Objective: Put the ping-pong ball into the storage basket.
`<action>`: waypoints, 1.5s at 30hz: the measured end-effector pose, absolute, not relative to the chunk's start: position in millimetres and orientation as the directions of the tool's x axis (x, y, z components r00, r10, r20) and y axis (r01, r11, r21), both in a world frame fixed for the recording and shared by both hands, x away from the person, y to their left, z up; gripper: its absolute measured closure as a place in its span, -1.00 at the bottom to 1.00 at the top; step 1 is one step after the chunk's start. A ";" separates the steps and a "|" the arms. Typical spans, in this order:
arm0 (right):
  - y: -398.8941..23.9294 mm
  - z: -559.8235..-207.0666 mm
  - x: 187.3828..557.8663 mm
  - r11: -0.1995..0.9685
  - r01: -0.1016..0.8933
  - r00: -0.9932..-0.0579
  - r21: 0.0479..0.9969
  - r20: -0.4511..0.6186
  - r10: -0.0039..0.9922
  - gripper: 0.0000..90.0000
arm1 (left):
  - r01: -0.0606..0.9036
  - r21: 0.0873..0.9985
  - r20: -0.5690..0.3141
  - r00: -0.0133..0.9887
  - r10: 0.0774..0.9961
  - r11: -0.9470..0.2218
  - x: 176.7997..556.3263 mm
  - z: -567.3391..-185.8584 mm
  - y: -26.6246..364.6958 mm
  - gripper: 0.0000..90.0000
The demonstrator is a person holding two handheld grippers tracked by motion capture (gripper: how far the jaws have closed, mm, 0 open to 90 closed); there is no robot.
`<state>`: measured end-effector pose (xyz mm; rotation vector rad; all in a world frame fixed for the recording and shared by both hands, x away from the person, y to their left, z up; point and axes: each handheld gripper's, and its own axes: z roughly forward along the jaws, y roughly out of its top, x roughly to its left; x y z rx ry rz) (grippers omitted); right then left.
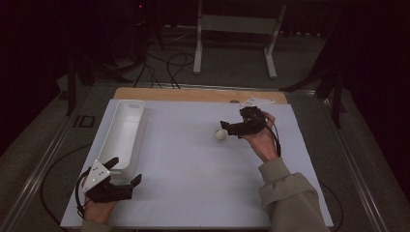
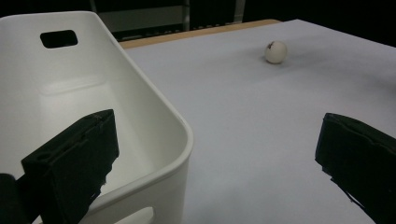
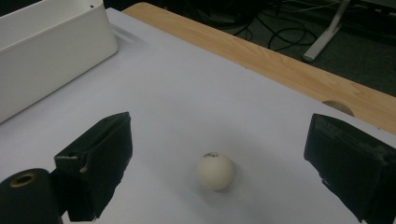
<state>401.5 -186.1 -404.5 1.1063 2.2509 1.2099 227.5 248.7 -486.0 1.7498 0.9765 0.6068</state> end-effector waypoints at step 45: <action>-174.8 -428.5 420.8 0.364 0.523 -0.621 0.770 0.052 0.782 -0.83 | 0.333 0.927 -0.040 0.548 0.836 -0.174 227.4 -486.1 248.5 -1.00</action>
